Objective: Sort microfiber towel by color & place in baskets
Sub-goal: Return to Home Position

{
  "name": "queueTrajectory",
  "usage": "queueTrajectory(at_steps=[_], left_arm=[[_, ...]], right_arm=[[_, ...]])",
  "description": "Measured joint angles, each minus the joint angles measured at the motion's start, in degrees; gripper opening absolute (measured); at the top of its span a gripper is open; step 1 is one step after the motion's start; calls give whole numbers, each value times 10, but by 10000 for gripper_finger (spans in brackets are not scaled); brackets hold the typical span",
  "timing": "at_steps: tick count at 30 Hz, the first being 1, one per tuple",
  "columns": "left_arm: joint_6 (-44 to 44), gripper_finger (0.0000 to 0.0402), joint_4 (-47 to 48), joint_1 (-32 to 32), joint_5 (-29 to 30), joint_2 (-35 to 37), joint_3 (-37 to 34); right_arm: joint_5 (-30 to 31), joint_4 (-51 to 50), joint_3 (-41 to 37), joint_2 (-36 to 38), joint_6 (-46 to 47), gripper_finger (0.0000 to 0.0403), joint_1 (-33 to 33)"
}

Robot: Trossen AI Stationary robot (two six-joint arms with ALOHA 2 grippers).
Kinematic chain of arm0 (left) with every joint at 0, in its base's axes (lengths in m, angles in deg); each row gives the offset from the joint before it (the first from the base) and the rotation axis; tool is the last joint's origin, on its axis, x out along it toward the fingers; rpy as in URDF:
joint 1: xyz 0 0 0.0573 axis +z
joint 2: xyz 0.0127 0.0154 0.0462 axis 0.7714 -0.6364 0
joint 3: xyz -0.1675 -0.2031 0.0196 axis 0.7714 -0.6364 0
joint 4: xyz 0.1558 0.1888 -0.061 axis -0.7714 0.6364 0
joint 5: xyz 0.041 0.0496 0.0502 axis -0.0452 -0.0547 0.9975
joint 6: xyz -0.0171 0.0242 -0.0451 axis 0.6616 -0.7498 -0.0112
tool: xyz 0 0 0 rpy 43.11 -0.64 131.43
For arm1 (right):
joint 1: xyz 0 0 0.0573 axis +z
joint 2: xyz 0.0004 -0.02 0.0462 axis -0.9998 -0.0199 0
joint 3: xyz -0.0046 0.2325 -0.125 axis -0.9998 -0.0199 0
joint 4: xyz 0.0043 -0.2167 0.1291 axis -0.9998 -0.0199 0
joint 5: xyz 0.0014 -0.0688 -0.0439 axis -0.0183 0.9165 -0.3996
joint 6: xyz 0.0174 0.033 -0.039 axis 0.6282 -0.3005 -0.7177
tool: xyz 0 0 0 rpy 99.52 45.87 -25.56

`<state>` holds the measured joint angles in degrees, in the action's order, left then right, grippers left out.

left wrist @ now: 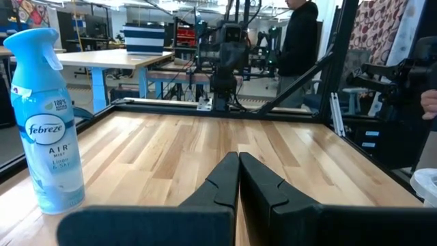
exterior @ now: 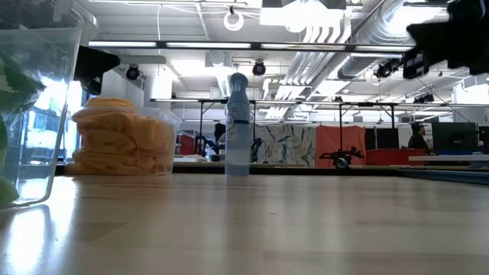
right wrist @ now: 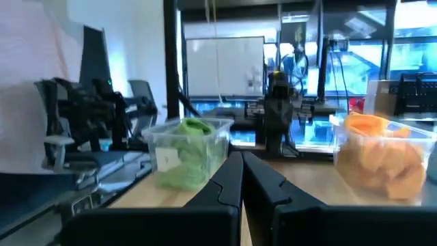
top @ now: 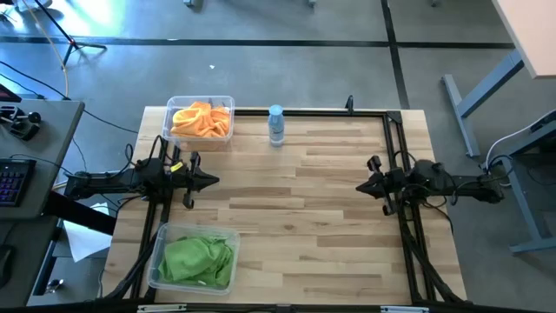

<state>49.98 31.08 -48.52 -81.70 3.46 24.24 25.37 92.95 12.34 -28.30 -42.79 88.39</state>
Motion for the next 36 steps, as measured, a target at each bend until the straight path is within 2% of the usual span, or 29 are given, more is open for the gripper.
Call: queueTrajectory(at_steps=[10, 15, 36], left_arm=[[0, 0, 0, 0, 0, 0, 0], [0, 0, 0, 0, 0, 0, 0], [0, 0, 0, 0, 0, 0, 0]], right_arm=[[42, -32, -5, -2, 0, 0, 0], [44, -74, -5, -2, -2, 0, 0], [46, -74, -5, -3, 8, 0, 0]])
